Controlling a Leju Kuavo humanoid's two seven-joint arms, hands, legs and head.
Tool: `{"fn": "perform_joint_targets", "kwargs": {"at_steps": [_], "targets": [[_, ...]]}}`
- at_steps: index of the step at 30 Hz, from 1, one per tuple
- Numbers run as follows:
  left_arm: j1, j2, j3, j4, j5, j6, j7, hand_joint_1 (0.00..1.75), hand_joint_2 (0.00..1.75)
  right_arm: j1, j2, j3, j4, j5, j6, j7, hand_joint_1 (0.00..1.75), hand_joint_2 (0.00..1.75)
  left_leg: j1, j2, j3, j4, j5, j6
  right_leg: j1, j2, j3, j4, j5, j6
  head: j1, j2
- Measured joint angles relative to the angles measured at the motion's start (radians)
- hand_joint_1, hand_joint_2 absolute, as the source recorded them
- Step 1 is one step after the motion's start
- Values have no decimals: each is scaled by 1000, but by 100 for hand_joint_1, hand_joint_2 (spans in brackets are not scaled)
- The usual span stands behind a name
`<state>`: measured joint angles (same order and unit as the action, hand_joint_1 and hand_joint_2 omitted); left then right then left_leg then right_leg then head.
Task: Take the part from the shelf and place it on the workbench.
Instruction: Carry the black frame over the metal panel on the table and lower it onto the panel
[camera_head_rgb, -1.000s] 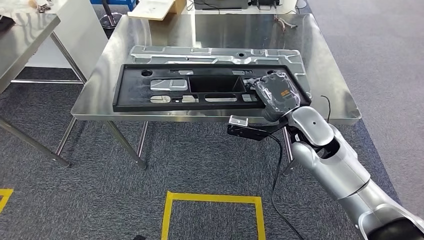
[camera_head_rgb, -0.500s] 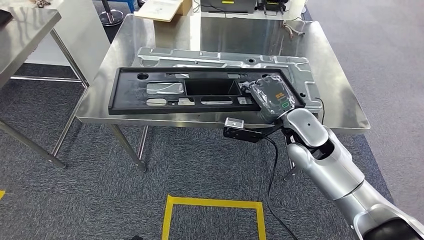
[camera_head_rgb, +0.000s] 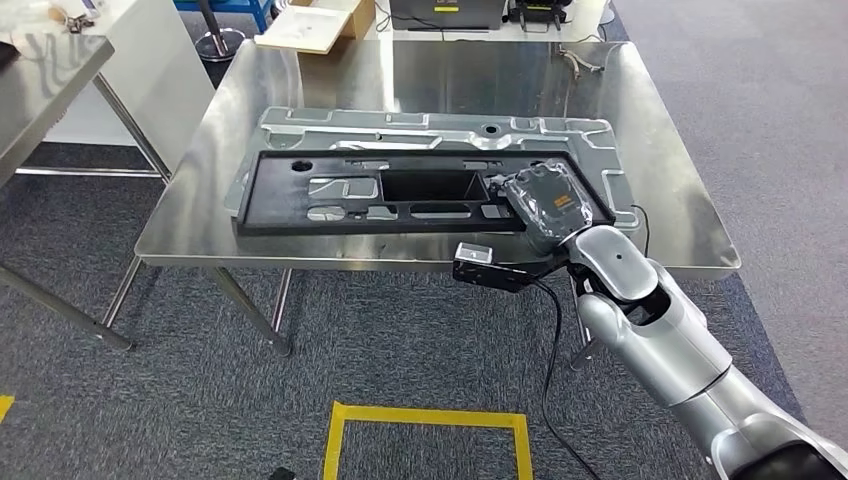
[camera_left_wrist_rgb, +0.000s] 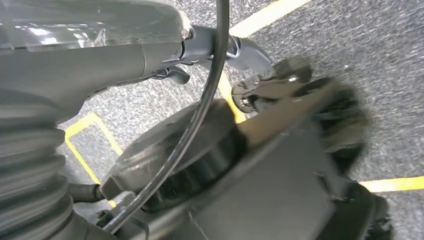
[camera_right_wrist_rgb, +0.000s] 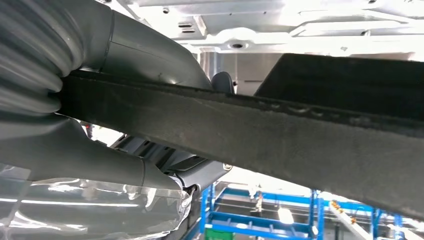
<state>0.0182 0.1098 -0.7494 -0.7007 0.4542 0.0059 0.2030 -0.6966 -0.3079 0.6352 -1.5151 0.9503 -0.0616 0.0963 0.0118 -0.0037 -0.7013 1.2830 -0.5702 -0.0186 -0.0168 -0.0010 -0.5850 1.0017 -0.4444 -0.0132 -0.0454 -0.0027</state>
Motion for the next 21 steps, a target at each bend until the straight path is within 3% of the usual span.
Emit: {"fn": "perform_joint_targets", "kwargs": {"at_steps": [1, 2, 4, 5, 6, 9, 11, 12, 14, 15, 16, 17, 19, 20, 21], "targets": [[1, 0, 0, 0, 0, 0, 0, 0, 175, 3, 0, 1, 1, 0, 0, 0, 175, 175, 1, 0, -15, 8, 16, -1, 0, 1, 7, 0, -6, 1, 0, 0], [1, 1, -1, 0, 0, 0, 0, 0, 175, 6, 0, 2, 2, 0, 0, -1, 175, 175, 2, 0, -10, -25, 52, -2, -1, 1, 14, 1, -12, 3, 0, 0], [1, 1, -1, 0, 0, 1, 0, 0, 175, 7, 0, 3, 3, 0, 0, -1, 175, 175, 2, -1, 36, -153, 134, 0, -3, 2, 31, 4, -27, 12, 0, 0], [1, 1, -2, 0, 0, 0, 0, 0, 175, 6, 0, 3, 3, 0, 0, -1, 175, 175, 0, -2, 59, -209, 156, 3, -2, 3, 35, 7, -34, 18, 0, 0], [0, 1, -2, 0, 0, 0, 0, 0, 175, 5, 0, 3, 3, 0, 0, 0, 175, 175, -1, -3, 72, -241, 164, 7, 0, 3, 36, 8, -38, 23, 0, 0], [0, 1, -2, 0, 0, 0, 1, 0, 175, 4, 0, 3, 3, 0, 0, 0, 175, 175, -4, -4, 81, -257, 154, 28, 0, 4, 39, 3, -45, 39, 0, 0], [-1, 1, -2, 0, 0, 0, 0, 0, 175, 3, 4, 3, 2, 0, -1, -1, 175, 175, -2, -5, 92, -266, 152, 40, -4, 3, 29, 33, -63, 48, 0, 0], [-2, 2, -2, 0, 0, 0, 0, 0, 175, 1, 7, 3, 1, 0, -1, -1, 175, 175, -1, -5, 97, -270, 151, 45, -5, 2, 6, 77, -81, 51, 0, 0], [-3, 3, -2, 0, 0, 1, 0, 0, 175, 0, 14, 3, 3, 0, -1, -1, 175, 175, -4, -4, 104, -272, 144, 53, -5, 1, -74, 204, -117, 51, 0, 0], [-2, 3, -2, 0, 0, 1, 0, 0, 175, 2, 17, 3, 4, 0, -1, -1, 175, 175, -6, -5, 108, -272, 140, 56, -5, 1, -111, 251, -120, 50, 0, 0], [-1, 3, -2, 0, 1, 1, 1, 0, 175, 4, 18, 3, 6, 0, -1, -1, 175, 175, -9, -5, 114, -271, 134, 57, -4, 1, -134, 269, -106, 47, 0, 0], [0, 3, -2, 0, 2, 1, 1, 0, 175, 6, 19, 3, 7, 0, 0, -1, 175, 175, -11, -6, 121, -271, 128, 58, -2, 1, -138, 250, -74, 42, 0, 0], [2, 3, -3, 0, 4, 1, 1, 0, 175, 6, 19, 3, 9, 0, 0, -1, 175, 175, -15, -8, 139, -271, 113, 58, 7, 1, -104, 138, 12, 25, 0, 0], [1, 3, -3, 0, 4, 1, 1, 0, 175, 4, 19, 3, 9, 0, 0, -1, 175, 175, -18, -8, 146, -270, 106, 56, 12, -1, -83, 82, 39, 16, 0, 0], [0, 3, -3, 0, 4, 1, 1, 0, 175, 2, 20, 3, 9, 0, 0, -1, 175, 175, -19, -8, 149, -270, 100, 53, 17, -3, -67, 43, 49, 9, 0, 0]]}}
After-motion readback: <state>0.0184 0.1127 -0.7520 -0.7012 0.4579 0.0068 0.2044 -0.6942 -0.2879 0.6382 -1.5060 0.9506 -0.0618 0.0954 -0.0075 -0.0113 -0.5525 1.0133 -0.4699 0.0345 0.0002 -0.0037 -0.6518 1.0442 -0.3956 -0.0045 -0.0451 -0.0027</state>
